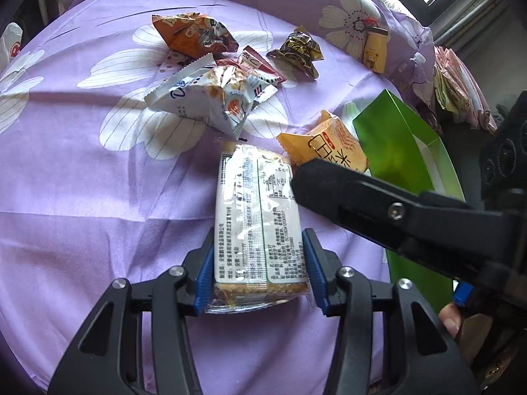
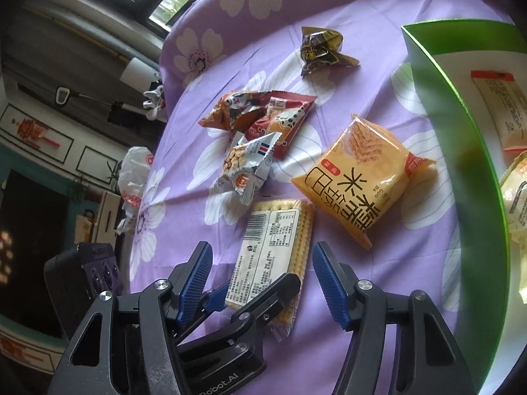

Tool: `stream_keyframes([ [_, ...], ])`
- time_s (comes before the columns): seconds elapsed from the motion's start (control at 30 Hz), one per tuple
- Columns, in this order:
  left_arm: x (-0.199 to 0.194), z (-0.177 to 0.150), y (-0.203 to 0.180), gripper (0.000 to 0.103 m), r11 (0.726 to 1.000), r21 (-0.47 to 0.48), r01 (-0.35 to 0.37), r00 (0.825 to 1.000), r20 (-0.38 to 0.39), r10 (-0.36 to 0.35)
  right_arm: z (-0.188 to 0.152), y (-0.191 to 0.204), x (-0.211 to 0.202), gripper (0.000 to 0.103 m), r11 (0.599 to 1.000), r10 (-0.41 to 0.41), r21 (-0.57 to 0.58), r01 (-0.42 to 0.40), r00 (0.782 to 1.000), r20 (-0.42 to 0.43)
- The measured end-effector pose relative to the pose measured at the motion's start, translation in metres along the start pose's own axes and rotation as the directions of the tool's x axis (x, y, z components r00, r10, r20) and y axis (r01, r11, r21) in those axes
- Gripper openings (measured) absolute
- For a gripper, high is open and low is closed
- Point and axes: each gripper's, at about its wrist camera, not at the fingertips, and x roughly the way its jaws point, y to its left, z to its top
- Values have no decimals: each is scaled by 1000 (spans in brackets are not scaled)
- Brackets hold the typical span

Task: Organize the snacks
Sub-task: 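Close the right gripper on the long white biscuit bar packet, then lift the biscuit bar packet with the right gripper and carry it over the box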

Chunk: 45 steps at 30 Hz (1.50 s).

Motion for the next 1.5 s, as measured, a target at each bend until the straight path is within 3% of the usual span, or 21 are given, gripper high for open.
stream_keyframes([
  [0.2, -8, 0, 13, 49, 999, -34, 25, 1000, 15, -25, -4, -2, 17, 56, 999, -32, 21, 33, 999, -43],
  [0.43, -12, -2, 24, 46, 999, -36, 39, 999, 34, -38, -6, -2, 29, 56, 998, -63, 18, 64, 996, -66],
  [0.53, -10, -3, 26, 30, 996, -37, 85, 996, 29, -84, -7, -1, 33, 56, 997, -74, 9, 75, 995, -66],
  [0.63, -11, -4, 24, 27, 996, -16, 82, 996, 36, -82, -9, 2, 35, 56, 996, -92, -12, 91, 994, -60],
  [0.87, -24, -6, 20, 24, 995, 17, 103, 992, 74, -104, -11, 12, 30, 56, 991, -132, -38, 131, 991, -6],
  [1.2, -51, -5, 2, 23, 992, 103, 77, 979, 179, -94, -14, 31, 2, 56, 990, -110, -82, 117, 990, 94],
  [1.5, -74, 0, -15, 23, 978, 159, 138, 955, 239, -174, -17, 48, -37, 56, 984, -113, -110, 140, 969, 222],
])
